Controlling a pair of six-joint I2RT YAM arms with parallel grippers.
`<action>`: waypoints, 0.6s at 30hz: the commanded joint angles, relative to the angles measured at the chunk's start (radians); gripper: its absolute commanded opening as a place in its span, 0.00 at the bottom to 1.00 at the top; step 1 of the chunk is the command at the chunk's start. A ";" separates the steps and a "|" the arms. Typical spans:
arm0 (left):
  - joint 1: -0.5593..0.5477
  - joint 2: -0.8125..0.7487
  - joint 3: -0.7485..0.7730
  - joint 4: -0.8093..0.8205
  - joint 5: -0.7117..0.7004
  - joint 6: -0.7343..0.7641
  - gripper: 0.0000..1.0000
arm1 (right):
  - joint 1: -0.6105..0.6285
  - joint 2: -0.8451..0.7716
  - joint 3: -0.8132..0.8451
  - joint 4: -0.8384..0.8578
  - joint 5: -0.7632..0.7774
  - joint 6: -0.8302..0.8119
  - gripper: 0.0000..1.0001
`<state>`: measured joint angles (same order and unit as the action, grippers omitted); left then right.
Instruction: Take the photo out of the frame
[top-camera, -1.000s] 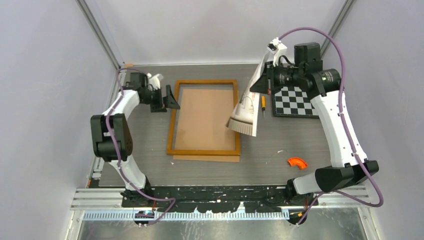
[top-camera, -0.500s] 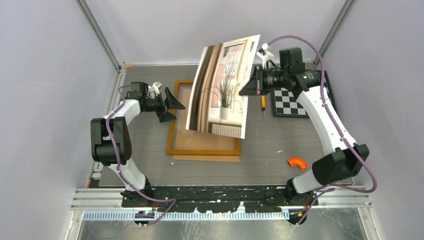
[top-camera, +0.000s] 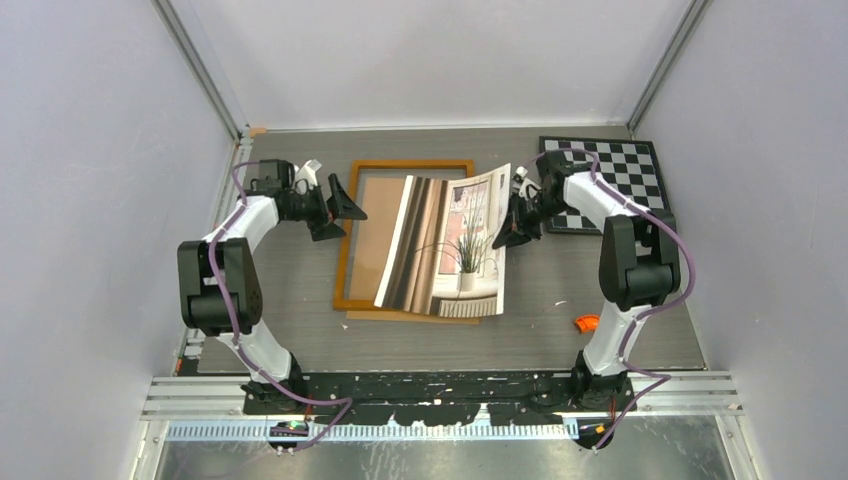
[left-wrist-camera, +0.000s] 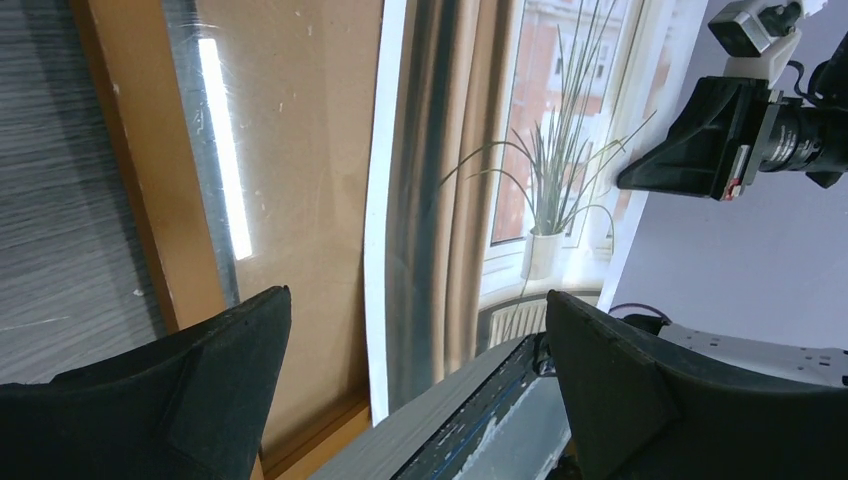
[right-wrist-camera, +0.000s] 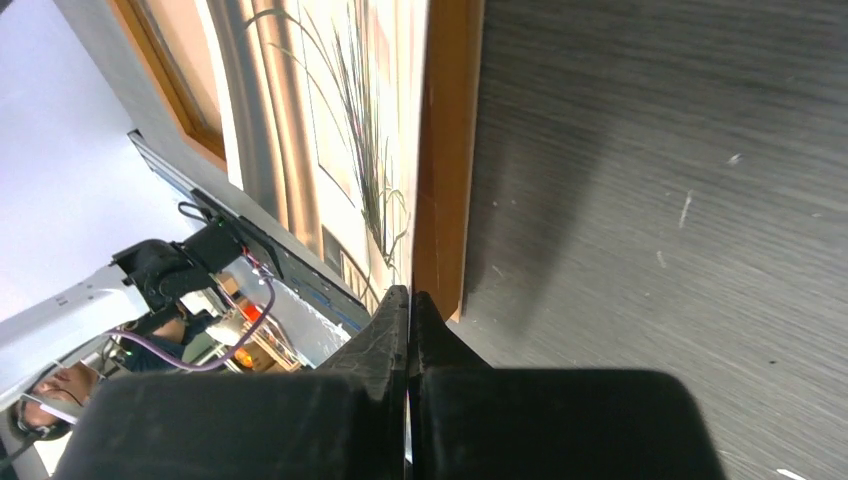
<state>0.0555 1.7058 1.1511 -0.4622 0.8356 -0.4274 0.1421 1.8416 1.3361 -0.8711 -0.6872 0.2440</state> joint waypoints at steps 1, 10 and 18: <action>0.003 -0.054 0.028 -0.045 -0.036 0.060 1.00 | -0.009 0.034 0.085 -0.003 -0.021 0.002 0.00; 0.009 -0.094 -0.001 -0.088 -0.089 0.116 1.00 | 0.024 0.139 0.184 -0.042 -0.056 -0.074 0.00; 0.029 -0.095 0.021 -0.138 -0.112 0.162 1.00 | 0.091 0.184 0.222 0.024 -0.045 -0.048 0.01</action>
<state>0.0662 1.6485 1.1492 -0.5632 0.7399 -0.3065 0.2073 2.0155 1.5112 -0.8925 -0.7166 0.1898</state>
